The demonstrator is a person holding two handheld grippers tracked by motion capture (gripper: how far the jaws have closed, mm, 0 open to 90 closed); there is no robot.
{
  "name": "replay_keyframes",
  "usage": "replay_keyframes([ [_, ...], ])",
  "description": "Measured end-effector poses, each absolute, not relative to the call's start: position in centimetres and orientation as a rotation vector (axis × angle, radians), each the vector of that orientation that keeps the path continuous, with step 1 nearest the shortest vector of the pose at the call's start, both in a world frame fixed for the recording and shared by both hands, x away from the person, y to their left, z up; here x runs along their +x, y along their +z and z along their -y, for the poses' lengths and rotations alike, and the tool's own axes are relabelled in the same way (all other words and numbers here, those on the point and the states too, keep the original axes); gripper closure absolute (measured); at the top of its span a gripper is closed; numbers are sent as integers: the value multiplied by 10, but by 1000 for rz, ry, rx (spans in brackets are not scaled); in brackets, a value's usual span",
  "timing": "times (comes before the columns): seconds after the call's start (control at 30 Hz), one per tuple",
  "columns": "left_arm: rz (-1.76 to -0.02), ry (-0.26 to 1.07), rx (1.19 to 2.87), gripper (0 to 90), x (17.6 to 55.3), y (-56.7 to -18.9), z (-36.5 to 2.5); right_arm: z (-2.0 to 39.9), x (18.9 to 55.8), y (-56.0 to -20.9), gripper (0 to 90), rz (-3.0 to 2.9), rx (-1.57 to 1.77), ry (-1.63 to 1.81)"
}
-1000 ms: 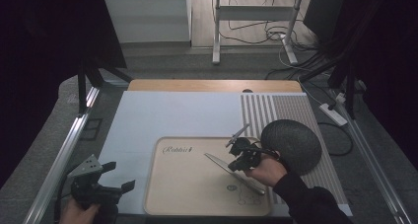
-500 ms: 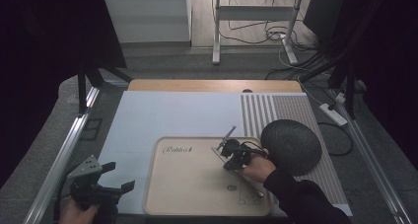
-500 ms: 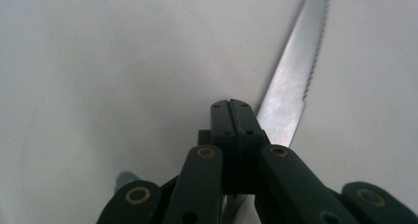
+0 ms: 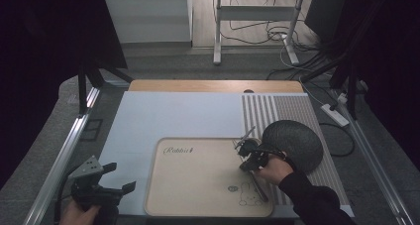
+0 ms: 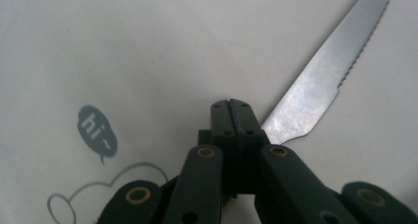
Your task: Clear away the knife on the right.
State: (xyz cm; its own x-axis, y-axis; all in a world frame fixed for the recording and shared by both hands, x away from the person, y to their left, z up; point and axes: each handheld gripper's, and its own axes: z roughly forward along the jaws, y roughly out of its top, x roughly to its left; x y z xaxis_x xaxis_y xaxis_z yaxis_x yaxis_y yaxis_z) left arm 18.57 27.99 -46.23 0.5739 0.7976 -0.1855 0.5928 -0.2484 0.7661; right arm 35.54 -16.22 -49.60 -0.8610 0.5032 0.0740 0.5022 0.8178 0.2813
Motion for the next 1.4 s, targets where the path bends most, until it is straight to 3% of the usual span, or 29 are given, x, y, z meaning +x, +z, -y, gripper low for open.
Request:
replay_keyframes([
  [0.63, -1116, 303, 1955, 20, 186, -462, -280, 201, 352, -494, 898, -2980, 970, 482],
  [1.03, -1114, 305, 1959, 21, 186, -462, -279, 199, 354, -492, 895, -2994, 1018, 528],
  [1.4, -1116, 305, 1958, 21, 186, -462, -279, 201, 354, -480, 634, -2902, 1035, 648],
])
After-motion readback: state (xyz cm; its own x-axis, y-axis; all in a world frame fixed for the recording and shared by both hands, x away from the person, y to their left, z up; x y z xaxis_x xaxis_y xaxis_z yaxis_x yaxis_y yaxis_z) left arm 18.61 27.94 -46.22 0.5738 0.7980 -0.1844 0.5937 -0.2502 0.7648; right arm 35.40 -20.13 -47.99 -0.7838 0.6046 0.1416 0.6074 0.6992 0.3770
